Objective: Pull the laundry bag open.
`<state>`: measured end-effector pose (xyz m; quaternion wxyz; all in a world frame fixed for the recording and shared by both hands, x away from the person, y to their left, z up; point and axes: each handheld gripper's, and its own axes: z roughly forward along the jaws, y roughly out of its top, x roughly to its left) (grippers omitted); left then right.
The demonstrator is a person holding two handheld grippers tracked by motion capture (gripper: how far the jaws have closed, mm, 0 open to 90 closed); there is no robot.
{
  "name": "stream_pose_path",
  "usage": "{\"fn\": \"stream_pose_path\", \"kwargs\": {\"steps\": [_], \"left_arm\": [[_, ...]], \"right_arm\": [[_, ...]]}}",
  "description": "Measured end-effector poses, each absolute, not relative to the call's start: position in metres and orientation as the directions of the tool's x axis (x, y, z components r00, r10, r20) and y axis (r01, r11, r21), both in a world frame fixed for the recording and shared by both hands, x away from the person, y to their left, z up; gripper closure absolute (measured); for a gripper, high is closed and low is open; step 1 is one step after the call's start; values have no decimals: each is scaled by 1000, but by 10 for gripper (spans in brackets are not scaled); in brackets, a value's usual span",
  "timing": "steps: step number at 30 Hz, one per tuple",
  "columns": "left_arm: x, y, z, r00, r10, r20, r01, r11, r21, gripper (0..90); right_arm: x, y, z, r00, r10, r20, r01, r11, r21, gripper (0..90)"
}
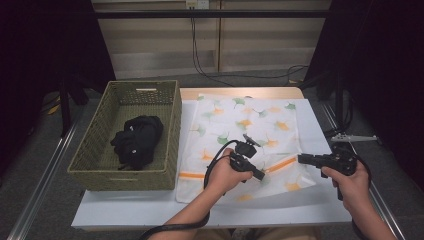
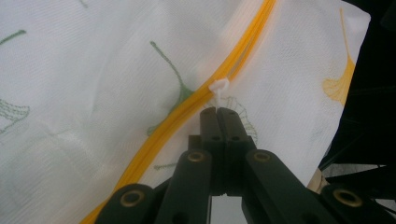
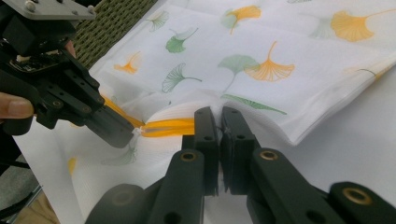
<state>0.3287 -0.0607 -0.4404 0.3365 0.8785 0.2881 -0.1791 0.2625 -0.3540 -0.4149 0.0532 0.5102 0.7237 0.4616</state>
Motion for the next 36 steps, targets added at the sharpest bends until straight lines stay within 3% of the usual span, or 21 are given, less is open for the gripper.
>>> {"fn": "stream_pose_path", "kwargs": {"steps": [36], "left_arm": [[334, -56, -440, 754, 402, -520, 644, -610, 462, 900]], "right_arm": [[265, -361, -416, -447, 815, 370, 688, 49, 724, 864]]}}
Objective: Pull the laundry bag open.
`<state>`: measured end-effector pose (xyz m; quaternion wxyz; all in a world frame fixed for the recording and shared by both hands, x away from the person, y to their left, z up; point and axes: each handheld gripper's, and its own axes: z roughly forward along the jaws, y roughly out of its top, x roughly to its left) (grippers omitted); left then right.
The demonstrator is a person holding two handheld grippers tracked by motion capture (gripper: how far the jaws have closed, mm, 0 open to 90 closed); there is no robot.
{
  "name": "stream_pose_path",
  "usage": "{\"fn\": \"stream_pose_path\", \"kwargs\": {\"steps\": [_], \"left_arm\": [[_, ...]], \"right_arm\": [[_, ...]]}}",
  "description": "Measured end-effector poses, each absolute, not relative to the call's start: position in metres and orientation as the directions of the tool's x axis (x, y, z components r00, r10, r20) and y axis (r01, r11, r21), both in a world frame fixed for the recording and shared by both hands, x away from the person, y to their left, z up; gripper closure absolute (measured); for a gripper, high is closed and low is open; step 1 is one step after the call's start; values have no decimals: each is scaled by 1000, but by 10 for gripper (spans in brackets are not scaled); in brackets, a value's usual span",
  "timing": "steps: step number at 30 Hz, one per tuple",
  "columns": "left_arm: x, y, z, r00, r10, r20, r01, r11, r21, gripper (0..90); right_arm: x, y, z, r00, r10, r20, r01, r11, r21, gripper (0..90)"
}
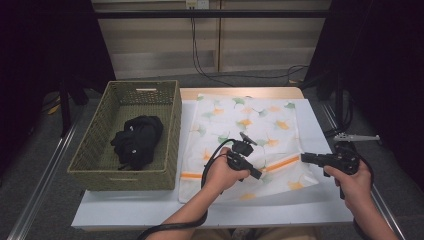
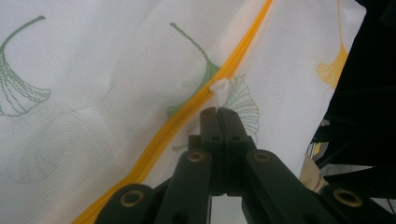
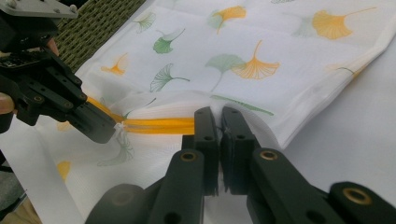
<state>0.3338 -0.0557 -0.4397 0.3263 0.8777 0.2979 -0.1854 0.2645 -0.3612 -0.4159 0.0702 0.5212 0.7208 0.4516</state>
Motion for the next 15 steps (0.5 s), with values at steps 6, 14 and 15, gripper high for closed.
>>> {"fn": "stream_pose_path", "kwargs": {"steps": [6, 14, 15], "left_arm": [[335, -55, -441, 751, 408, -519, 649, -601, 466, 900], [335, -52, -441, 745, 417, -520, 656, -597, 461, 900], [336, -52, -440, 743, 417, -523, 658, -599, 457, 900]], "right_arm": [[265, -364, -416, -444, 819, 364, 686, 49, 726, 864], [264, -367, -416, -433, 826, 360, 687, 43, 725, 864], [264, -367, -416, -431, 830, 354, 684, 44, 728, 864]]}}
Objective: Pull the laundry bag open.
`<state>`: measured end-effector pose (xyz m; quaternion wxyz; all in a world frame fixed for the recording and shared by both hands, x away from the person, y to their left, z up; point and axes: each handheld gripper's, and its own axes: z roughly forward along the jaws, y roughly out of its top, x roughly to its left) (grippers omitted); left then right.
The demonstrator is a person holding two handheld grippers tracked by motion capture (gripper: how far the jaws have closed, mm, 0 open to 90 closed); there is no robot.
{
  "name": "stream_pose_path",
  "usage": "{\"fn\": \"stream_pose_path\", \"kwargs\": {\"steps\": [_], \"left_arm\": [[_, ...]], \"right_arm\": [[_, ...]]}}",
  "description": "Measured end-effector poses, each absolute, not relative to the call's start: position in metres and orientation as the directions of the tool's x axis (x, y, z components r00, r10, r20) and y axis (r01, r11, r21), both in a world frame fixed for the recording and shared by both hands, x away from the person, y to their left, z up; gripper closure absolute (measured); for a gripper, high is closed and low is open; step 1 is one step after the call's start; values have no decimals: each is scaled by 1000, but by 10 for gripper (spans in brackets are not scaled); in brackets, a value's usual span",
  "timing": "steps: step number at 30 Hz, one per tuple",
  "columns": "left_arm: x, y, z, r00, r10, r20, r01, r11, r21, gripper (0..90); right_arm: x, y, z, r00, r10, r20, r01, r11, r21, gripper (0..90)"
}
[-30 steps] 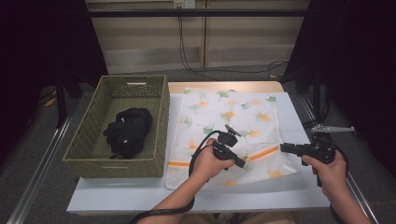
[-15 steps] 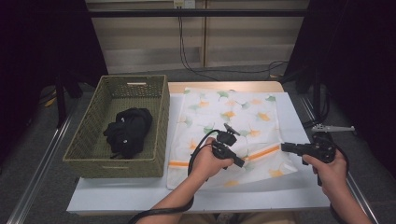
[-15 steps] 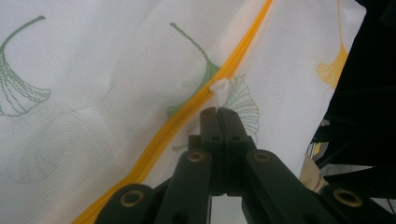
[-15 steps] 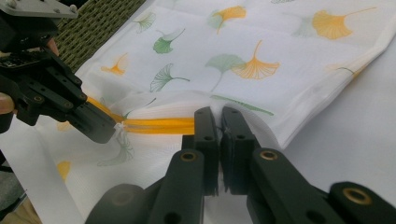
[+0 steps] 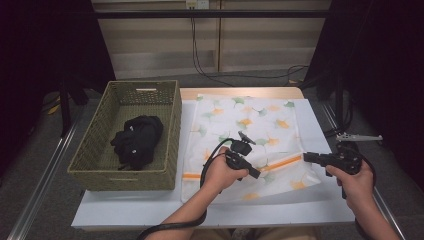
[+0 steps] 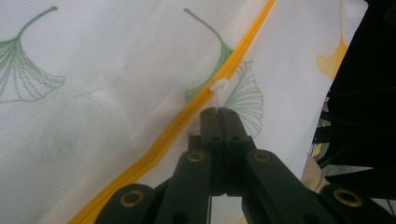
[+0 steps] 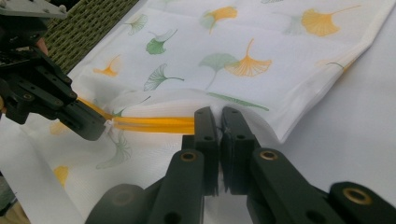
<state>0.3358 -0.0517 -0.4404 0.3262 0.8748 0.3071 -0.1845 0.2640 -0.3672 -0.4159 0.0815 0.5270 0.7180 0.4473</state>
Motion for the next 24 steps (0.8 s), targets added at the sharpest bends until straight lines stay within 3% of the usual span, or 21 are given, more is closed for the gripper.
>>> {"fn": "stream_pose_path", "kwargs": {"steps": [24], "left_arm": [[341, -38, -438, 735, 428, -526, 667, -595, 448, 900]], "right_arm": [[263, -372, -415, -416, 841, 346, 677, 33, 735, 864]]}}
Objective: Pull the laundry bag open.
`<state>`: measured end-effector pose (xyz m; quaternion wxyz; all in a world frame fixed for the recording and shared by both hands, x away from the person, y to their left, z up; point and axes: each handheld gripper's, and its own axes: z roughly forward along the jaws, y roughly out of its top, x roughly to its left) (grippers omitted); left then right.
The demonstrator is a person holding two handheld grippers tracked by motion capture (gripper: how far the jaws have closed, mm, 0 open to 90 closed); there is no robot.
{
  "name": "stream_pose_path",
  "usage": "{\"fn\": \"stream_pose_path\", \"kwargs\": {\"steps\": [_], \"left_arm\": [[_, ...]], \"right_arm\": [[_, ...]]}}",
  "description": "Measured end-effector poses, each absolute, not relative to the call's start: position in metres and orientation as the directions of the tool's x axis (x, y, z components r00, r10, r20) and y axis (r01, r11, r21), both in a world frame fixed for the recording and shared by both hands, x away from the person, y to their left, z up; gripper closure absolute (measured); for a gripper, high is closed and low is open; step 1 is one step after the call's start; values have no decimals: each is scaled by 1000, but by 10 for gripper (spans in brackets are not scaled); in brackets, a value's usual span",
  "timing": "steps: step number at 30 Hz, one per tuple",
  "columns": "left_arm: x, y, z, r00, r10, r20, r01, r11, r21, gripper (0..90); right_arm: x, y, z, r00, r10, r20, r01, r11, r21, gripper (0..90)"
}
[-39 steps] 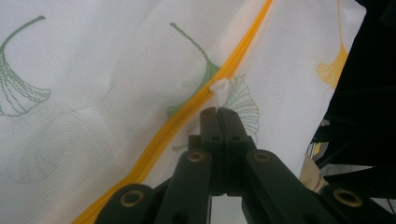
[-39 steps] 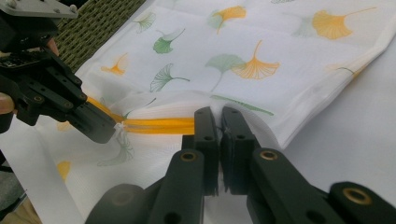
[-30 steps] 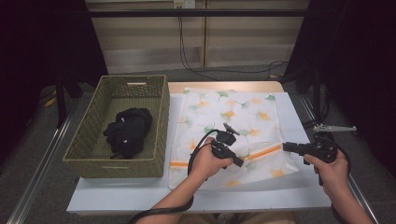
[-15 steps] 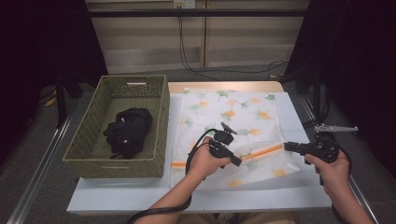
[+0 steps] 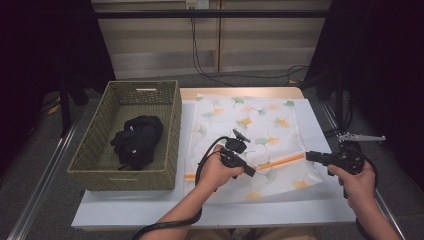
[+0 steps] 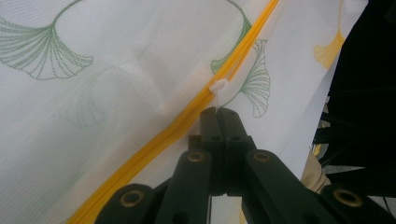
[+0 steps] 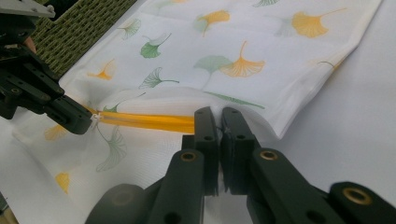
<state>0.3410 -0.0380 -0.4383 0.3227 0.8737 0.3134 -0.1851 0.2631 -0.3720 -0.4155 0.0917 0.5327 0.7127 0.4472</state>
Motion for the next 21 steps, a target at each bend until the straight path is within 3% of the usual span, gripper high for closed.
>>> {"fn": "stream_pose_path", "kwargs": {"steps": [21], "left_arm": [[345, -18, -437, 723, 447, -527, 681, -590, 434, 900]], "right_arm": [[263, -373, -416, -410, 844, 345, 676, 27, 736, 864]]}}
